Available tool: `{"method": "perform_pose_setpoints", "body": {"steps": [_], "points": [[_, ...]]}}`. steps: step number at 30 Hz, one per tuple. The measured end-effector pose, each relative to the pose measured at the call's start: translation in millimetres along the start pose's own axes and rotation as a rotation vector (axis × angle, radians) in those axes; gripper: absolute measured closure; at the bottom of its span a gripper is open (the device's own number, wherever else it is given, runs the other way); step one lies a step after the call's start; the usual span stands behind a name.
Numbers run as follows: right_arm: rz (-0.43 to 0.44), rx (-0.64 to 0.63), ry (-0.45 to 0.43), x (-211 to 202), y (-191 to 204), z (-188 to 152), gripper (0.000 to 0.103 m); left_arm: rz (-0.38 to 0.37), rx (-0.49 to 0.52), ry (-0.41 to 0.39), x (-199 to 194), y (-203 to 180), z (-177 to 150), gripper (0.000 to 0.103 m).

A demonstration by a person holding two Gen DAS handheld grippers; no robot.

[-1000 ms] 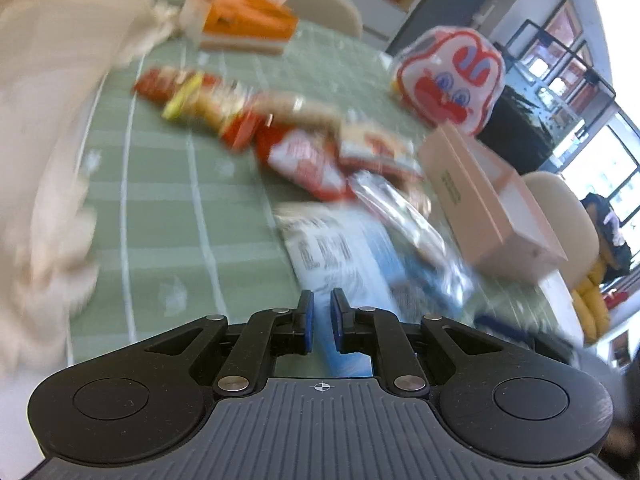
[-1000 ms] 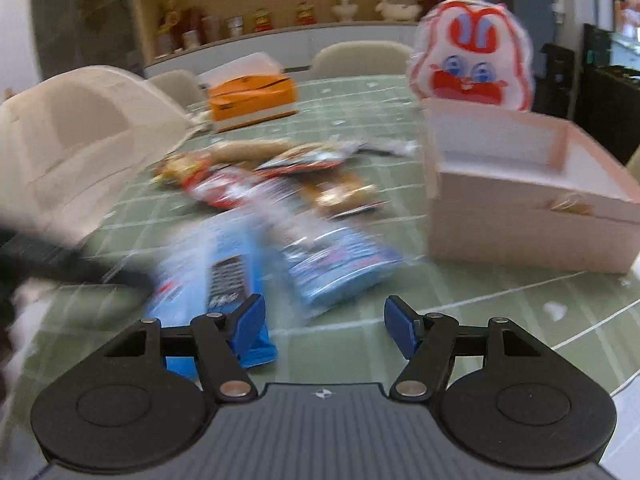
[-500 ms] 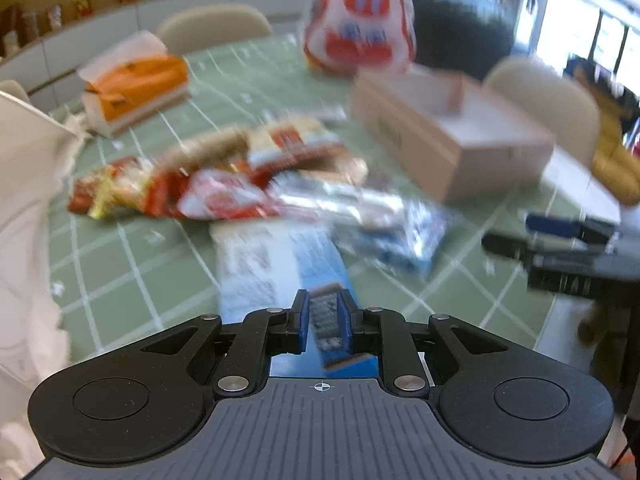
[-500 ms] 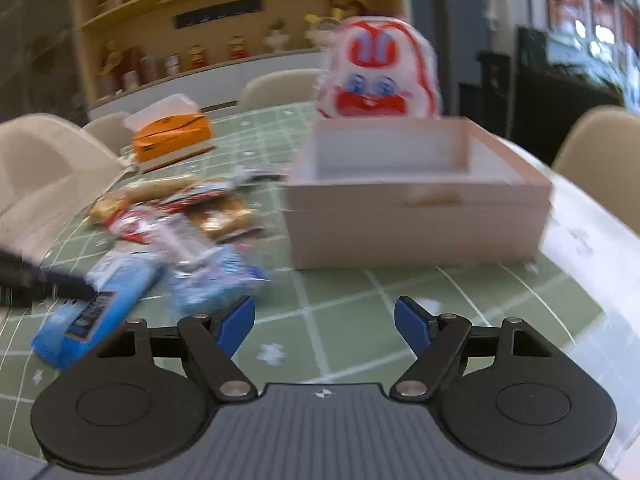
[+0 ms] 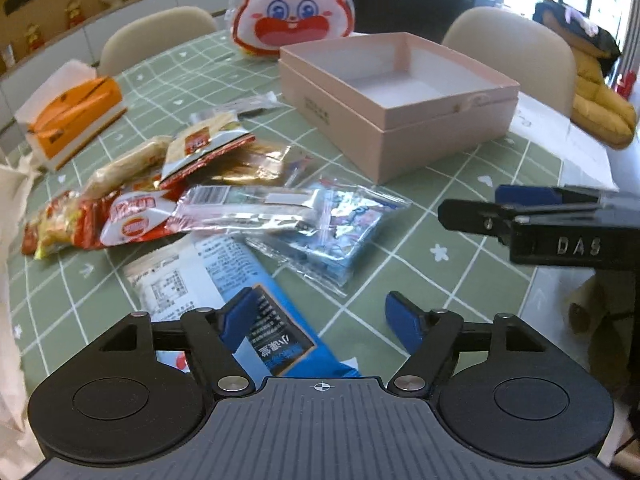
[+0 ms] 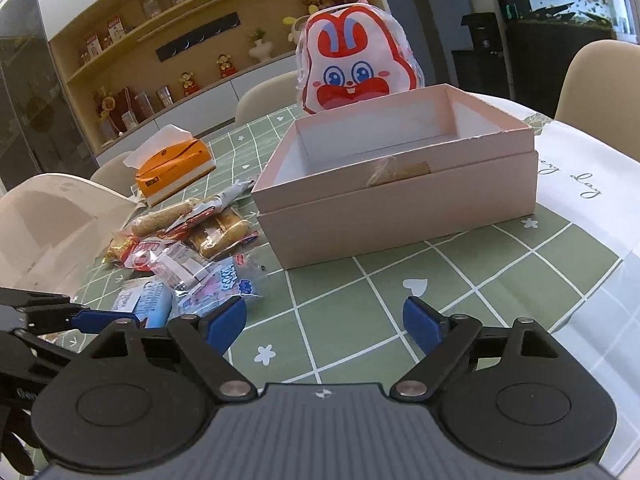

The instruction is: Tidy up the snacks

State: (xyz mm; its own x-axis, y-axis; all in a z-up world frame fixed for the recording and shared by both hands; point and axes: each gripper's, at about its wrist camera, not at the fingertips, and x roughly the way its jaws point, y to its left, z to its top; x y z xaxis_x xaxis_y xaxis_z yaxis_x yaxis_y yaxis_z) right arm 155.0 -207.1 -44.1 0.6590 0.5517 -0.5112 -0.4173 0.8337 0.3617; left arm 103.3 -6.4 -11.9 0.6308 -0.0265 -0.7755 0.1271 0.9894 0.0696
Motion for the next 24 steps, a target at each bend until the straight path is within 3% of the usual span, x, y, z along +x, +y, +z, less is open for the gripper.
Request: {"method": "perform_pose_setpoints", "body": {"steps": [3, 6, 8, 12, 16, 19, 23, 24], "points": [[0.011, 0.011, -0.002, -1.6, -2.4, -0.6, 0.017, 0.061, 0.039, -0.007, -3.9, 2.8, -9.3, 0.026], [0.021, 0.020, -0.004, -3.6, -4.7, -1.4, 0.016, 0.127, -0.003, -0.011, -11.0, 23.6, -22.4, 0.025], [0.025, 0.022, -0.004, -3.3, -5.4, -1.6, 0.015, 0.131, -0.050, -0.019, -15.1, 38.4, -29.3, 0.025], [0.015, 0.005, -0.001, -2.7, -1.9, -2.3, 0.015, 0.054, -0.179, -0.051, -22.8, 62.9, -29.1, 0.027], [0.016, 0.007, -0.002, -2.5, -1.8, -2.2, 0.014, 0.149, -0.217, -0.079, -21.3, 71.0, -28.6, 0.026], [0.018, 0.005, -0.001, -2.3, -2.0, -2.1, 0.013, 0.109, -0.287, -0.069, -15.4, 80.7, -28.8, 0.023], [0.013, -0.009, 0.001, -1.3, 0.6, -2.8, 0.011, 0.111, -0.271, -0.064, -9.3, 78.1, -22.4, 0.022], [0.010, -0.014, 0.002, -1.0, 1.4, -2.8, 0.011, 0.118, -0.253, -0.064, -5.0, 76.6, -21.9, 0.016]]}}
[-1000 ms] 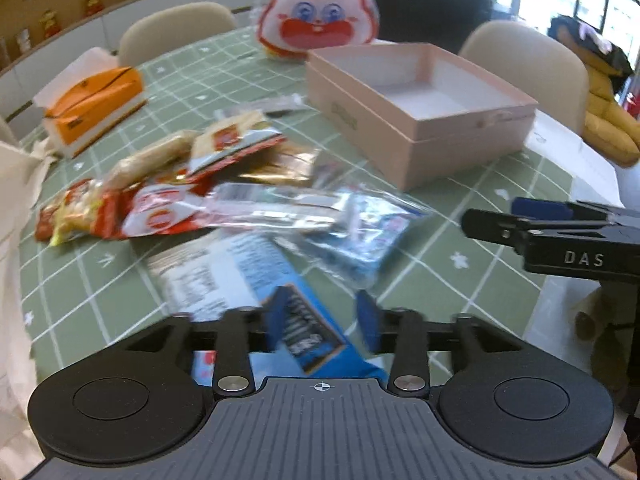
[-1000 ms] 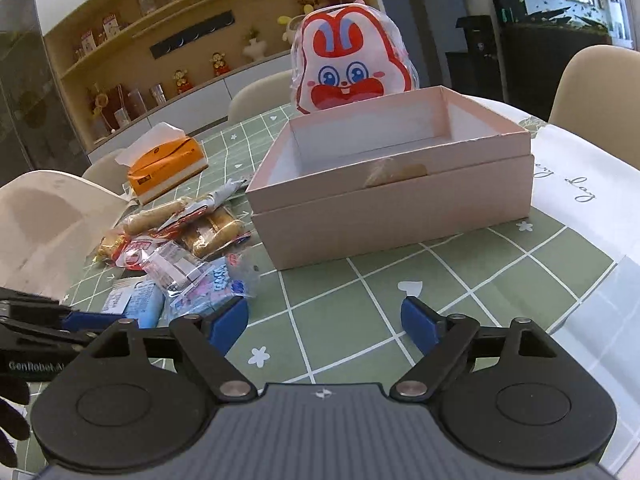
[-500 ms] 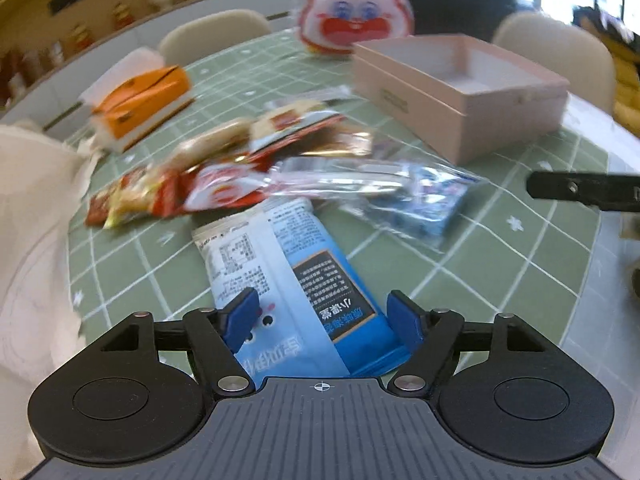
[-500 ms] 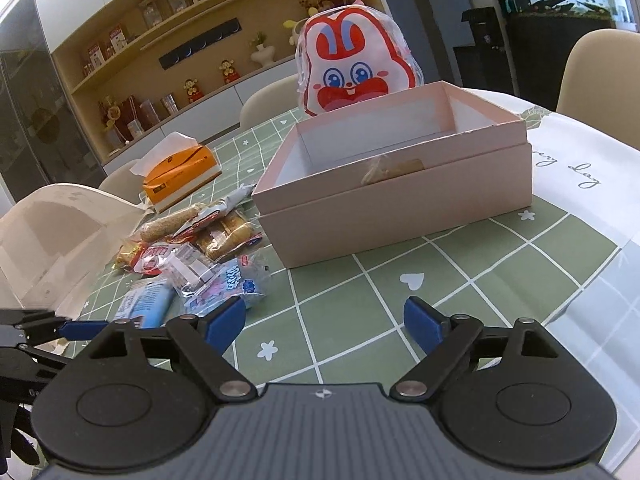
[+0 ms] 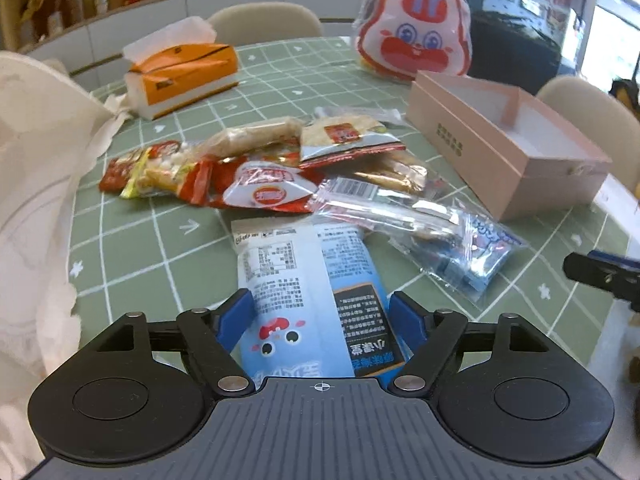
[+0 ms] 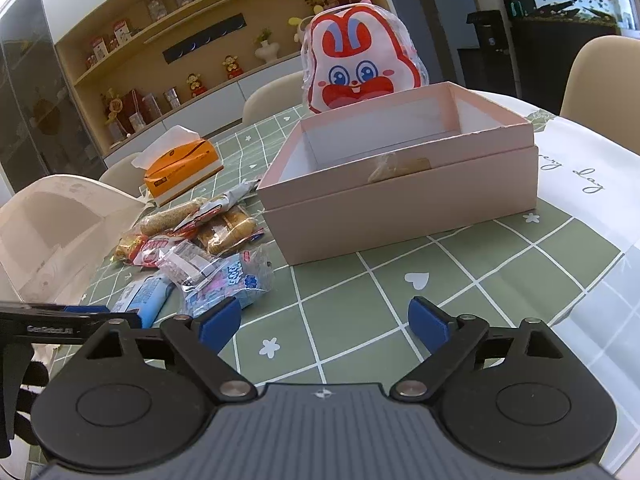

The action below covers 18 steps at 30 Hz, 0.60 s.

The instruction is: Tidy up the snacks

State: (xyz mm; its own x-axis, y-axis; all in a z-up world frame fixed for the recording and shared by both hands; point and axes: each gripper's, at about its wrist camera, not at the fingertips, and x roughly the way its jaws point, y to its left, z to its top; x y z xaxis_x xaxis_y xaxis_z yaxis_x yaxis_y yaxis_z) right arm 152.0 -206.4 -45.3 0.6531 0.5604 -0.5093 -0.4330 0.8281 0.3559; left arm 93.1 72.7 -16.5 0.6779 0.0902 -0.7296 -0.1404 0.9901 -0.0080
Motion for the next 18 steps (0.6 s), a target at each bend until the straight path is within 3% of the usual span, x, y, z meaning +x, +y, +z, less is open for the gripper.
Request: {"method": "perform_pose_setpoints", "body": {"steps": [4, 12, 15, 18], "points": [[-0.003, -0.025, 0.012, 1.4, 3.6, -0.2, 0.009, 0.000, -0.001, -0.017, 9.8, 4.3, -6.5, 0.008], [0.013, -0.168, 0.135, 11.4, 12.9, 9.1, 0.000, -0.091, -0.052, -0.062, -4.8, 23.5, -17.2, 0.014], [-0.032, -0.331, 0.184, 16.7, 28.9, 3.4, 0.000, -0.124, -0.112, -0.098, -19.8, 37.3, -25.0, 0.014], [-0.065, -0.368, 0.194, 17.8, 41.3, -0.4, 0.000, -0.138, -0.162, -0.136, -32.9, 50.2, -30.8, 0.015]]}}
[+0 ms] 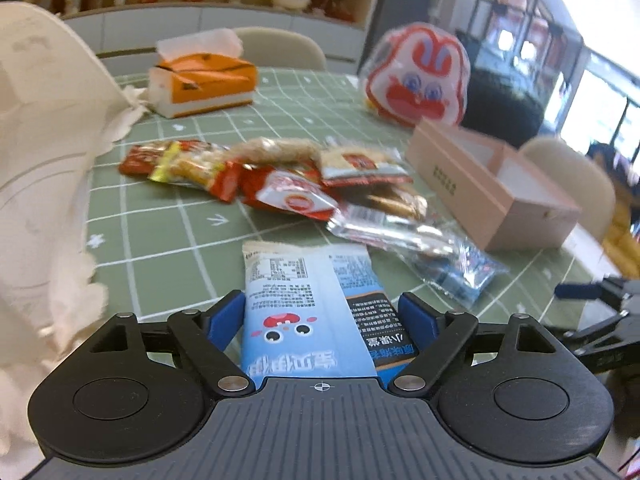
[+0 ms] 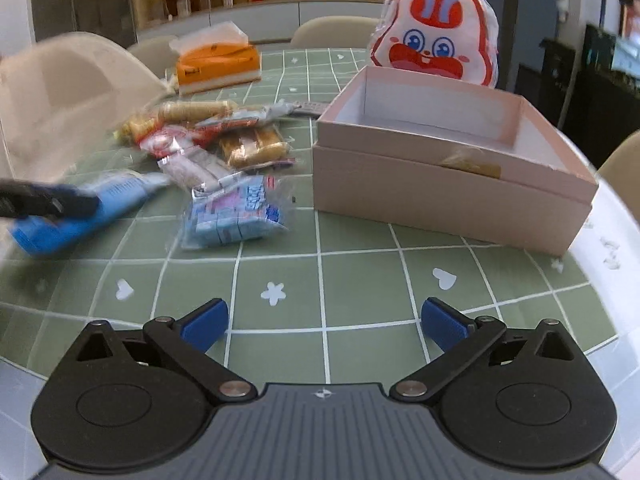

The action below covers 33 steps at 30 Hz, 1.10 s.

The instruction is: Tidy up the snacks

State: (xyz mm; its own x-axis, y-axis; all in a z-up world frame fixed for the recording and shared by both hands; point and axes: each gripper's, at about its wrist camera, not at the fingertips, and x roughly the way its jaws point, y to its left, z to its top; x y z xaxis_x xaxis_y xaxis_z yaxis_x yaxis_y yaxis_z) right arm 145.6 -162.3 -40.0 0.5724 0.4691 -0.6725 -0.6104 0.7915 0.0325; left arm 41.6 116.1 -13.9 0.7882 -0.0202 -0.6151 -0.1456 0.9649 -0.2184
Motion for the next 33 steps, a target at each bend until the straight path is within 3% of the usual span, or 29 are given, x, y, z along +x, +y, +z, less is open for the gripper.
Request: {"method": "perform_pose_setpoints", "body": {"steps": [2, 3, 4, 5, 6, 7, 12, 16, 22, 26, 33], "points": [[0.039, -0.034, -0.004, -3.1, 10.8, 6.3, 0.001, -0.014, -0.021, -0.029, -8.4, 5.7, -1.4, 0.015], [0.051, -0.047, -0.029, -6.9, 17.3, 10.2, 0.002, -0.019, -0.030, -0.042, -12.5, 8.2, -2.0, 0.024], [0.066, -0.064, -0.059, -11.0, 24.7, 15.0, 0.002, -0.018, -0.039, -0.050, -15.7, 10.5, -2.0, 0.058], [0.090, -0.094, -0.089, -15.2, 35.2, 22.2, 0.002, -0.007, -0.049, -0.047, -16.7, 12.8, -0.9, 0.079], [0.108, -0.122, -0.112, -17.5, 45.2, 29.1, 0.002, 0.004, -0.061, -0.037, -17.1, 15.0, -0.5, 0.076], [0.113, -0.153, -0.131, -17.6, 55.7, 35.8, 0.002, 0.001, -0.069, -0.033, -17.9, 17.0, -0.9, 0.081], [0.046, -0.279, -0.134, 16.2, 93.2, 65.3, 0.011, -0.041, -0.059, -0.016, -18.5, 16.8, -6.2, 0.081], [0.035, -0.159, -0.025, 54.3, 87.1, 82.7, 0.031, -0.091, -0.058, -0.002, -21.9, 11.8, -9.8, 0.081], [-0.001, -0.222, -0.014, 69.4, 101.7, 85.1, 0.036, -0.072, -0.038, 0.000, -23.1, 6.0, -12.8, 0.081], [-0.017, -0.251, 0.000, 61.8, 109.7, 85.5, 0.059, -0.057, -0.049, -0.002, -24.3, 9.0, -12.4, 0.081], [0.014, -0.228, -0.022, 18.9, 107.2, 69.0, 0.064, -0.061, -0.038, 0.007, -22.5, 8.2, -13.1, 0.081]]}}
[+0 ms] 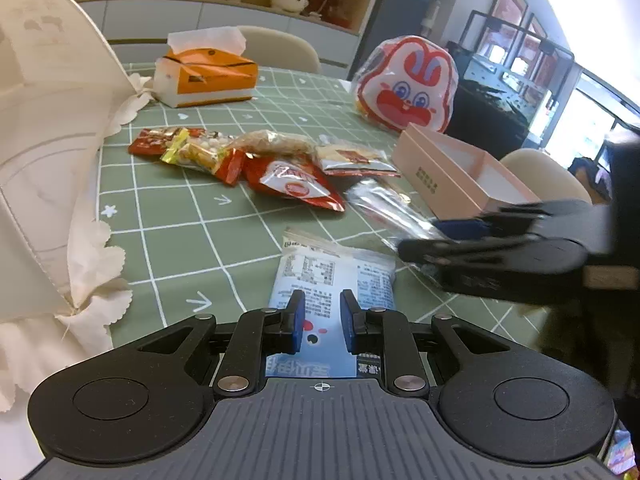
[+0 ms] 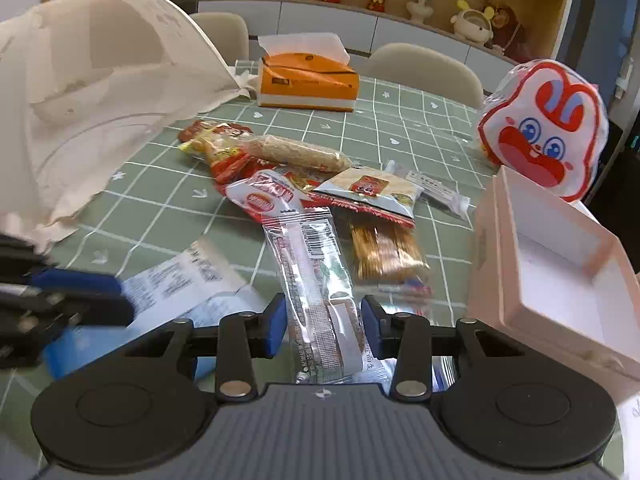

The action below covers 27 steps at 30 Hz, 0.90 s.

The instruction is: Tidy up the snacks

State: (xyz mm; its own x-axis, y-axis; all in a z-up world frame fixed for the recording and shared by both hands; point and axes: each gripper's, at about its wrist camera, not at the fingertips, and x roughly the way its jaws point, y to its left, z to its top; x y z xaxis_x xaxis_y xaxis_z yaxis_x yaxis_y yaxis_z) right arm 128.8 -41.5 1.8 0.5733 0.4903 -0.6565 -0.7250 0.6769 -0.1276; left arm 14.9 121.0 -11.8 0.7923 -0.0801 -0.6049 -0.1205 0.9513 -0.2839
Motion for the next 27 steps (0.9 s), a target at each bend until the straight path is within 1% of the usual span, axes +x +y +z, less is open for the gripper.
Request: {"method": "perform_pose_setpoints", "body": {"steps": [2, 6, 10, 12, 14, 15, 17, 19, 22, 24, 27], "points": [[0.001, 0.018, -0.011, -14.6, -3.5, -7.6, 0.064, -0.004, -0.006, -0.001, 0.2, 1.1, 0.0, 0.081], [0.002, 0.083, -0.024, -46.1, -16.3, -34.0, 0.064, -0.022, -0.029, -0.002, 0.9, 4.7, 0.4, 0.081], [-0.032, 0.158, -0.018, -61.8, -32.4, -67.5, 0.064, -0.040, -0.081, -0.003, 4.8, 13.2, 1.3, 0.081], [-0.053, 0.174, -0.011, -63.6, -38.0, -80.9, 0.062, -0.047, -0.104, -0.006, 7.1, 16.2, 2.6, 0.081], [-0.068, 0.187, -0.024, -64.6, -40.9, -88.2, 0.055, -0.054, -0.114, 0.003, 8.5, 16.5, 4.9, 0.081], [-0.063, 0.193, -0.031, -65.4, -41.1, -88.6, 0.054, -0.054, -0.119, 0.006, 7.9, 16.6, 6.0, 0.081], [-0.033, 0.208, -0.058, -68.5, -40.8, -85.0, 0.052, -0.042, -0.125, 0.005, 3.9, 18.4, 9.1, 0.080], [0.015, 0.221, -0.093, -70.9, -36.4, -78.0, 0.052, -0.015, -0.117, 0.004, 1.3, 21.0, 11.6, 0.080], [0.103, 0.233, -0.112, -63.8, -24.1, -67.1, 0.052, 0.012, -0.119, 0.036, 3.6, 28.4, 11.3, 0.080], [0.167, 0.244, -0.096, -51.1, -13.4, -62.1, 0.052, -0.017, -0.159, 0.069, 10.9, 37.4, 8.7, 0.079], [0.230, 0.242, -0.072, -33.7, 1.2, -57.6, 0.054, -0.074, -0.224, 0.062, 16.1, 45.7, 5.7, 0.078]]}}
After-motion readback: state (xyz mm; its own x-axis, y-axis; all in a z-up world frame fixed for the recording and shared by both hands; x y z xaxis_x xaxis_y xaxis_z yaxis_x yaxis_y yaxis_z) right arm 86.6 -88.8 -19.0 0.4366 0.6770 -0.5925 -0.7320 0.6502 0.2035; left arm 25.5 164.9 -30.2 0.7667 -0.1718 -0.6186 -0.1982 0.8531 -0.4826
